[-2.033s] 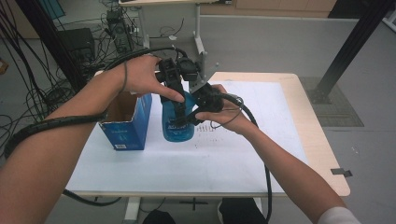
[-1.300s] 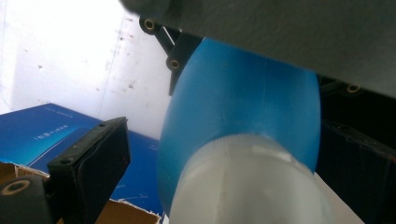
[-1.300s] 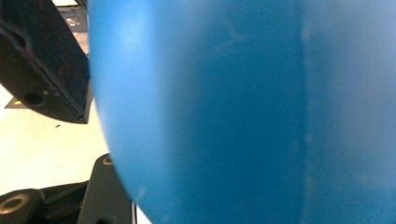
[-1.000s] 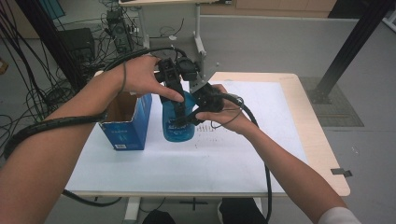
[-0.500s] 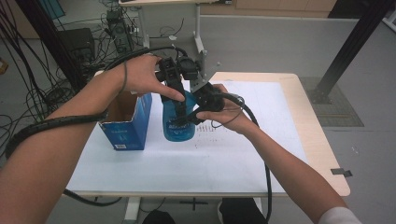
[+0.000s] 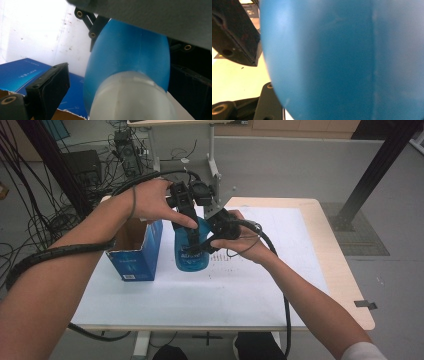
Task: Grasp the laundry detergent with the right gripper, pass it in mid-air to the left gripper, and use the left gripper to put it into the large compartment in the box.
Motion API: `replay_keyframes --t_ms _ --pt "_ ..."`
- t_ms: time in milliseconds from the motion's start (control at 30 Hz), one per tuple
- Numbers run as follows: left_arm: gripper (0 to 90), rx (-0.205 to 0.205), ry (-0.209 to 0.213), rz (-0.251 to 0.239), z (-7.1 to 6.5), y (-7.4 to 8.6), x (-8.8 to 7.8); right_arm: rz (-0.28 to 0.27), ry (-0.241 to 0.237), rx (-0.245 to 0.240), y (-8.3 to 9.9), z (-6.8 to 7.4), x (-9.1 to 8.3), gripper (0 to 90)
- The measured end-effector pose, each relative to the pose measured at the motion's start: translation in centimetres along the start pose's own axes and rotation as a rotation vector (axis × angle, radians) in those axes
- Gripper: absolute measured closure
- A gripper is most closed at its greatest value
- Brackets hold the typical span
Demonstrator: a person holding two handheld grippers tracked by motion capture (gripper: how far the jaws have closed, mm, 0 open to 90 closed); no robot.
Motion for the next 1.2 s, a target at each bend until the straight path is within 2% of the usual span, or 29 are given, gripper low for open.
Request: replay_keyframes --t_ms 267,300,367,533,600,1033,1100,1200 --pt "6.4 0.008 -0.008 -0.003 0.04 0.01 -0.12 -0.001 0.001 -0.002 -0.02 0.02 -0.02 42.7" --pt "6.4 -0.006 -0.007 -0.014 -0.07 -0.09 -0.06 0.0 0.002 -0.002 -0.01 0.02 -0.04 42.7" --pt "6.4 0.011 -0.007 0.001 0.04 0.04 -0.14 0.0 0.0 0.0 0.01 0.04 -0.07 42.7" --pt "6.4 -0.005 -0.003 -0.012 -0.15 -0.07 -0.11 -0.001 0.002 0.0 0.0 0.04 -0.15 42.7" --pt "6.4 0.009 -0.006 0.0 -0.03 0.05 -0.21 -0.001 0.002 0.0 0.0 0.04 -0.15 42.7" --pt "6.4 -0.002 -0.007 -0.016 -0.22 -0.01 -0.27 -0.001 0.006 0.0 0.0 -0.08 -0.18 42.7" --pt "6.4 -0.001 -0.005 -0.014 -0.27 -0.01 -0.27 0.0 0.001 0.012 0.02 0.06 -0.25 42.7" --pt "6.4 0.011 -0.005 -0.004 -0.2 0.01 -0.29 -0.002 0.007 0.003 0.01 -0.1 -0.28 42.7"
Point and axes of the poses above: each handheld gripper's, and its own axes: x roughly forward along the jaws, y roughly out of its underside, z roughly to its left, the point moved 9 cm from there along x, roughly forward along the jaws, and after that the axes turned 10 degrees about x, right-handed, at the moved point
